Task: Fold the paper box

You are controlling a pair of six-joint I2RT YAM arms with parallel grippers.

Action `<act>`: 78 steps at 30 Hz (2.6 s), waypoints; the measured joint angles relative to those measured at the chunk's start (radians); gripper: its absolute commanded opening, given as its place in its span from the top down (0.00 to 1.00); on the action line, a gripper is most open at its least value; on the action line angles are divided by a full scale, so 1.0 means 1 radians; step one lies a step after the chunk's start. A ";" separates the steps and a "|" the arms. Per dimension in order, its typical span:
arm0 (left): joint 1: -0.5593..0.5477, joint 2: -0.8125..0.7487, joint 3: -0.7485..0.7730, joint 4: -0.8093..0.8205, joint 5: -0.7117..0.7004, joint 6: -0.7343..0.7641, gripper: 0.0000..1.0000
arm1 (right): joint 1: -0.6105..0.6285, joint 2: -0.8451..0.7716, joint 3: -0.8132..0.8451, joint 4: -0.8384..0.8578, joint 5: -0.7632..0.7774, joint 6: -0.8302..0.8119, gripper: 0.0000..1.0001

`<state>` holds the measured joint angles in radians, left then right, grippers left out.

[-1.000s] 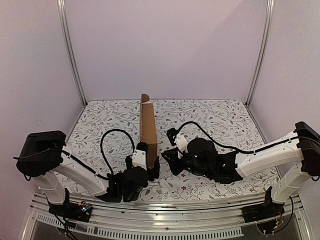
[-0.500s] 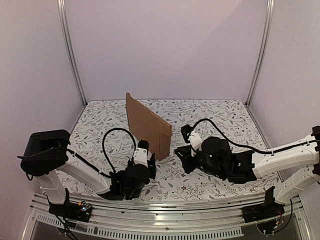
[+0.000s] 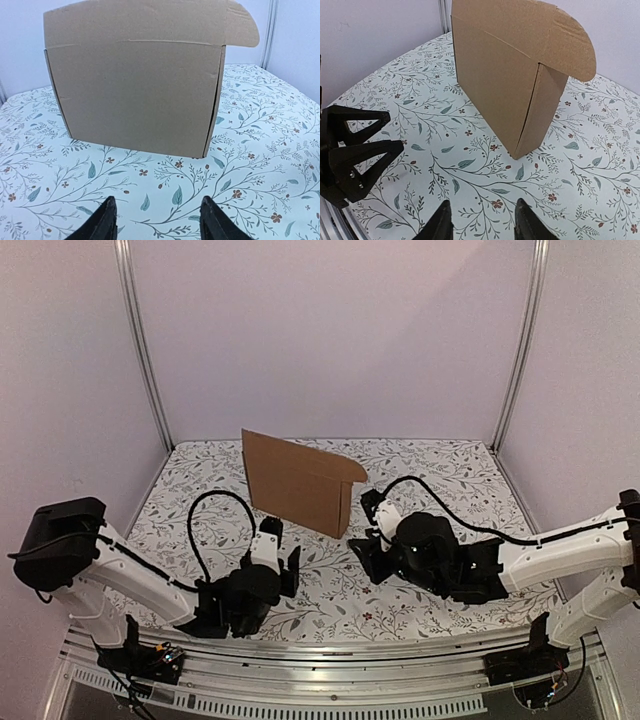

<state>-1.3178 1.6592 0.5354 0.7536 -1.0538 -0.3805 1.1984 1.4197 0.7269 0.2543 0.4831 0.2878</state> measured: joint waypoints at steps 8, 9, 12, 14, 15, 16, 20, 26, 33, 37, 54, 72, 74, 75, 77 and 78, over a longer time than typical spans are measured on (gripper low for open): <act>0.134 -0.199 -0.016 -0.228 0.140 -0.056 0.04 | -0.124 0.015 0.028 -0.007 -0.035 -0.056 0.01; 0.162 -0.228 -0.027 -0.244 0.169 -0.062 0.02 | -0.140 0.025 0.035 -0.006 -0.062 -0.061 0.01; 0.219 -0.293 -0.056 -0.286 0.228 -0.069 0.00 | -0.229 0.073 0.056 0.011 -0.132 -0.086 0.01; 0.238 -0.339 -0.069 -0.321 0.256 -0.076 0.01 | -0.268 0.113 0.066 0.038 -0.190 -0.116 0.01; 0.241 -0.360 -0.072 -0.336 0.268 -0.080 0.01 | -0.287 0.138 0.073 0.054 -0.227 -0.130 0.01; 0.243 -0.387 -0.074 -0.356 0.285 -0.085 0.01 | -0.306 0.163 0.083 0.067 -0.262 -0.142 0.01; 0.252 -0.461 -0.080 -0.409 0.325 -0.113 0.00 | -0.367 0.260 0.139 0.122 -0.409 -0.165 0.01; 0.258 -0.588 -0.092 -0.502 0.371 -0.156 0.01 | -0.444 0.382 0.220 0.224 -0.577 -0.180 0.01; 0.259 -0.684 -0.110 -0.585 0.389 -0.180 0.01 | -0.480 0.481 0.281 0.301 -0.666 -0.192 0.01; 0.261 -0.700 -0.119 -0.614 0.392 -0.189 0.00 | -0.483 0.518 0.308 0.332 -0.696 -0.198 0.04; 0.267 -0.706 -0.124 -0.656 0.393 -0.196 0.01 | -0.486 0.566 0.314 0.425 -0.756 -0.224 0.24; 0.267 -0.756 -0.141 -0.670 0.392 -0.198 0.01 | -0.484 0.580 0.304 0.489 -0.782 -0.188 0.51; 0.267 -0.758 -0.141 -0.670 0.392 -0.198 0.00 | -0.477 0.577 0.289 0.508 -0.774 -0.187 0.51; 0.267 -0.758 -0.141 -0.670 0.393 -0.198 0.00 | -0.471 0.572 0.278 0.517 -0.764 -0.188 0.51; 0.267 -0.758 -0.142 -0.670 0.393 -0.198 0.00 | -0.457 0.550 0.244 0.530 -0.738 -0.188 0.52; 0.268 -0.757 -0.142 -0.669 0.393 -0.198 0.00 | -0.446 0.535 0.222 0.535 -0.720 -0.188 0.52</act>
<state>-1.0500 0.9020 0.3935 0.0841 -0.6613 -0.5789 0.7528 1.9545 0.9485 0.7895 -0.2371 0.1001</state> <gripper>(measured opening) 0.995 0.579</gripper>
